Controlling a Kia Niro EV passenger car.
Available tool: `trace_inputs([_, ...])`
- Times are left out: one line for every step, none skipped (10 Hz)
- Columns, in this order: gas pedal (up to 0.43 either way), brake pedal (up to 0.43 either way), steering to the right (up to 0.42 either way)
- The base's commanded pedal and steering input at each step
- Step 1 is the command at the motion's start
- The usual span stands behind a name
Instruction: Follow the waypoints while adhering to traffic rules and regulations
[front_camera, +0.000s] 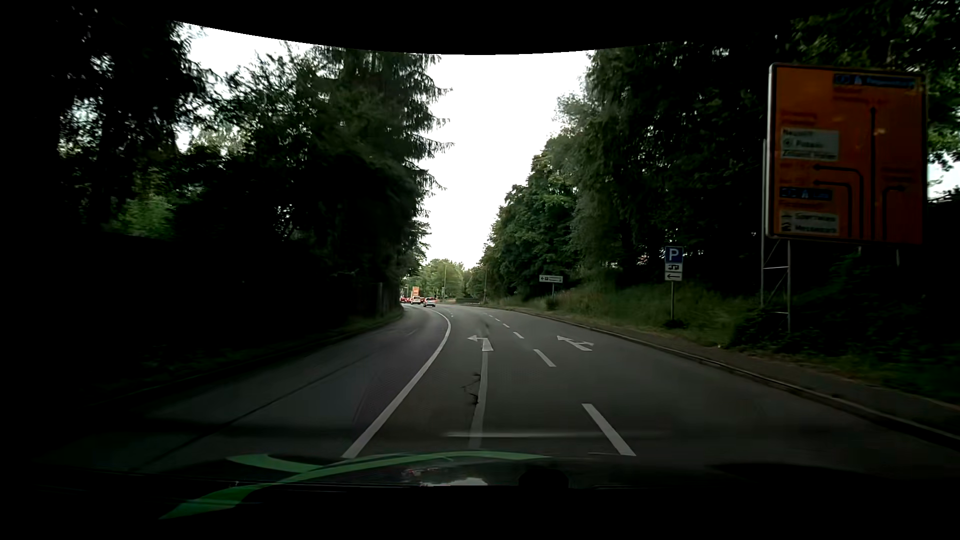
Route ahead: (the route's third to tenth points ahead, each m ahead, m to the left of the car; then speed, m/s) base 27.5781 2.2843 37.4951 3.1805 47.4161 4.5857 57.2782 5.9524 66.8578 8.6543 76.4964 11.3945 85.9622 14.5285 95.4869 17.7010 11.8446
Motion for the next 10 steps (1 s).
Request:
trace_inputs([0.157,0.000,-0.017])
trace_inputs([0.150,0.000,-0.018])
trace_inputs([0.150,0.000,-0.020])
trace_inputs([0.150,0.000,-0.020])
trace_inputs([0.150,0.000,-0.021])
trace_inputs([0.138,0.000,-0.021])
trace_inputs([0.138,0.000,-0.021])
trace_inputs([0.138,0.000,-0.021])
trace_inputs([0.130,0.000,-0.020])
trace_inputs([0.118,0.000,-0.020])
